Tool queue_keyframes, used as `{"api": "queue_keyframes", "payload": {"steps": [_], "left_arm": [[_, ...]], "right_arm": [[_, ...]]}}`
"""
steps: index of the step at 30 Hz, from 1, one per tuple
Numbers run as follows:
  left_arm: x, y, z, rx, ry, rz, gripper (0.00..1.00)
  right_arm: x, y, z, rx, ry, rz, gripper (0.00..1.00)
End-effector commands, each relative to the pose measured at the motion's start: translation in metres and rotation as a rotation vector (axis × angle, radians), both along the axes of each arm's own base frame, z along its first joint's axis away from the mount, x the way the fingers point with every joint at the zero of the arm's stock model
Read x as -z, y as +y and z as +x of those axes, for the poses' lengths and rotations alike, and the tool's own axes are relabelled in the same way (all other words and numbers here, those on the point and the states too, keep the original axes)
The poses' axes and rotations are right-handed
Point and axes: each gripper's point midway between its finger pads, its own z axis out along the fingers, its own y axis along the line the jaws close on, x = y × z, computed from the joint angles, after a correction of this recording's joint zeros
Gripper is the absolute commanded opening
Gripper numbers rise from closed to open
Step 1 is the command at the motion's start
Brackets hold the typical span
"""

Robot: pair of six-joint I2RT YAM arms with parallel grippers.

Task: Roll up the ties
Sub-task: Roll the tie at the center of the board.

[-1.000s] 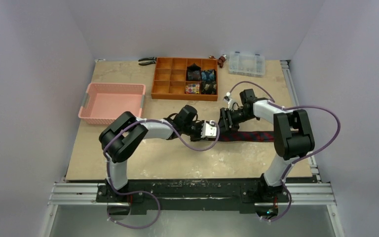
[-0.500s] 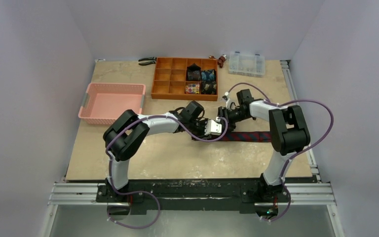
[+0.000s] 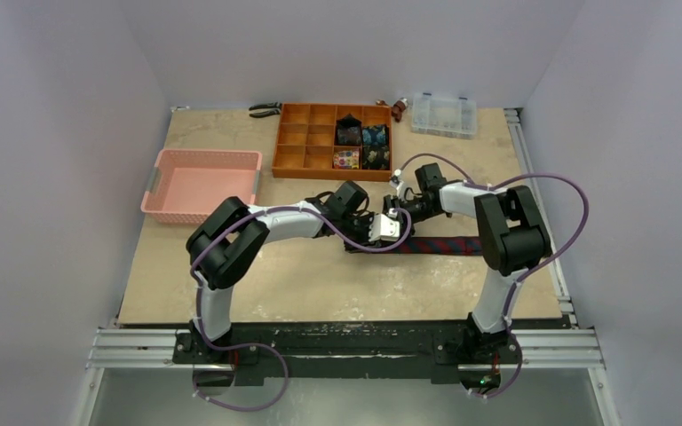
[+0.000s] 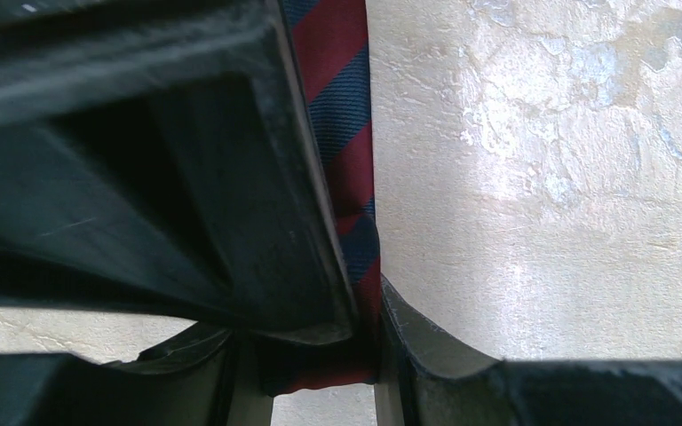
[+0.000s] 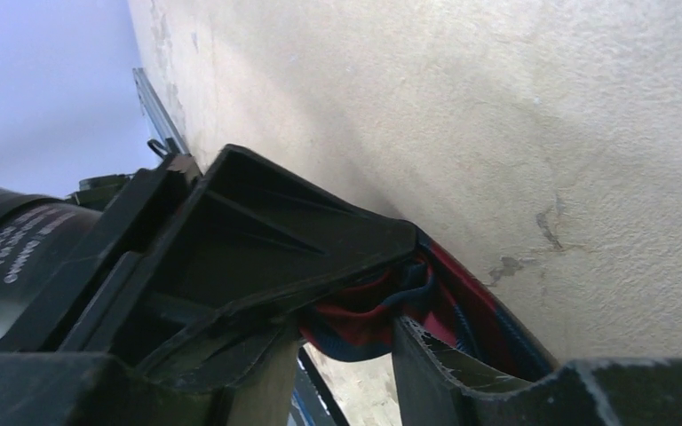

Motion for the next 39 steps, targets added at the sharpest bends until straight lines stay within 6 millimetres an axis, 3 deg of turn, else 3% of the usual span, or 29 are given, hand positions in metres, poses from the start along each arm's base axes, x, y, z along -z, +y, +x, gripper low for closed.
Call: {"api": "queue_keyframes", "payload": {"steps": [1,6,8,15,21,30,33,35,39], "left_arm": [[0.063,0.061,-0.038,-0.063,0.175,0.289,0.13],[0.064,0.057,-0.039,-0.071,0.193,0.276,0.15],[0.062,0.053,-0.039,-0.072,0.199,0.254,0.22],[0.038,0.028,-0.030,-0.124,0.243,-0.029,0.63],[0.009,0.000,-0.014,-0.113,0.201,-0.349,0.69],[0.003,-0.024,0.004,-0.105,0.132,-0.528,0.66],[0.006,-0.029,0.004,-0.096,0.150,-0.536,0.57],[0.006,-0.030,0.003,-0.097,0.152,-0.528,0.45],[0.015,-0.015,0.000,-0.128,0.110,-0.414,0.24]], "right_arm": [[0.007,0.000,0.002,-0.014,-0.001,-0.008,0.38],[0.025,-0.007,-0.001,-0.037,0.003,-0.065,0.11],[0.034,-0.013,0.001,-0.039,0.001,-0.102,0.00],[0.064,-0.040,0.000,-0.050,0.008,-0.272,0.00],[0.079,-0.055,0.003,-0.076,-0.003,-0.375,0.00],[0.092,-0.070,0.008,-0.121,-0.010,-0.473,0.00],[0.093,-0.072,0.014,-0.129,-0.041,-0.492,0.00],[0.093,-0.069,0.016,-0.136,-0.045,-0.484,0.00],[0.077,-0.050,0.021,-0.149,-0.074,-0.394,0.00]]}}
